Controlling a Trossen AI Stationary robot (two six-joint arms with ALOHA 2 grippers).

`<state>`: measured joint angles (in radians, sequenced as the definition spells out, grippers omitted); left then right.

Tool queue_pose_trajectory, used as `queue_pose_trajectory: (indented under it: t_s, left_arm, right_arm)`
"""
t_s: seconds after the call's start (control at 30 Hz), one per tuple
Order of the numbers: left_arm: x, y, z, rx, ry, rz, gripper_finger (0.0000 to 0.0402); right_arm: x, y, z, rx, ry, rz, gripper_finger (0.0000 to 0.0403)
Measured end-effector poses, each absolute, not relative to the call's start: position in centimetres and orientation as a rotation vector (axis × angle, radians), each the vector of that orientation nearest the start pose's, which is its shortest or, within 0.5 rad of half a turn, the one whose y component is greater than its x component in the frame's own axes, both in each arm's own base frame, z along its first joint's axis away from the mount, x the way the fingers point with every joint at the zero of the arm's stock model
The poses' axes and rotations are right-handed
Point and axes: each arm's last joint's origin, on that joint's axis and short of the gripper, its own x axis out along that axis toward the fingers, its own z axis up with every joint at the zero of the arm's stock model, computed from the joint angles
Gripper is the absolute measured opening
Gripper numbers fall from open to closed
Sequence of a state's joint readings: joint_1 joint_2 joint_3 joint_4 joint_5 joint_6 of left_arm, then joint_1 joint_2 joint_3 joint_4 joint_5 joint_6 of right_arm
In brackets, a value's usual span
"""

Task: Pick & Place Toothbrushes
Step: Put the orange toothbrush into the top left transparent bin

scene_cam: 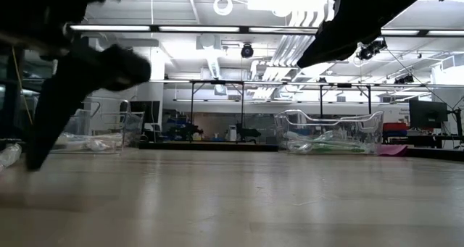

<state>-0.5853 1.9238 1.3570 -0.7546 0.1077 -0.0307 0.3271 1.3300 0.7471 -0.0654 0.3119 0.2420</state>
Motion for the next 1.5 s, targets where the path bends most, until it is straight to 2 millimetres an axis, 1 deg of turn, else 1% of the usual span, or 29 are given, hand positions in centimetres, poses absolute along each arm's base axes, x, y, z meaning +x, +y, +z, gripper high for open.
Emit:
queue_pose_trajectory:
  t_s: [0.07,0.13,0.3,0.43,0.53,0.67,0.83,1.07,1.17,1.27,1.37,1.5]
  left_arm:
    - [30.9,-20.8,17.1,0.292,1.353,-0.574,0.0252]
    - [31.1,-20.9,16.9,0.291,1.347,-0.587,0.0252]
    - [31.2,-21.0,16.3,0.363,1.342,-0.632,0.0251]
    - [31.1,-20.8,16.0,0.417,1.363,-0.648,0.0233]
    - [31.0,-20.8,16.0,0.457,1.355,-0.664,0.0204]
    - [31.1,-20.7,15.9,0.497,1.345,-0.657,0.0155]
    - [31.1,-20.7,15.9,0.546,1.330,-0.689,0.0094]
    - [31.2,-20.6,15.8,0.754,1.263,-0.806,0.0018]
    - [31.2,-20.5,15.8,0.872,1.220,-0.878,0.0011]
    - [31.2,-20.5,15.8,0.996,1.185,-0.895,0.0014]
    - [31.3,-20.4,15.8,1.040,1.179,-0.881,0.0007]
    - [31.5,-20.4,16.1,1.057,1.182,-0.864,0.0006]
  right_arm:
    - [25.9,7.9,21.8,0.031,0.611,-0.060,0.0177]
    - [25.9,7.9,21.7,0.029,0.615,-0.060,0.0177]
    - [25.9,7.9,21.8,0.031,0.611,-0.060,0.0177]
    - [25.9,7.9,21.7,0.031,0.612,-0.060,0.0177]
    - [25.9,7.8,21.7,0.030,0.614,-0.060,0.0177]
    - [25.9,7.9,21.7,0.030,0.615,-0.060,0.0177]
    - [25.9,7.9,21.7,0.030,0.615,-0.060,0.0177]
    - [25.9,7.9,21.7,0.030,0.615,-0.060,0.0177]
    - [25.9,7.9,21.7,0.030,0.615,-0.060,0.0177]
    - [25.9,7.9,21.7,0.030,0.615,-0.060,0.0177]
    - [25.9,7.9,21.7,0.030,0.615,-0.059,0.0177]
    - [25.9,7.9,21.7,0.030,0.615,-0.060,0.0177]
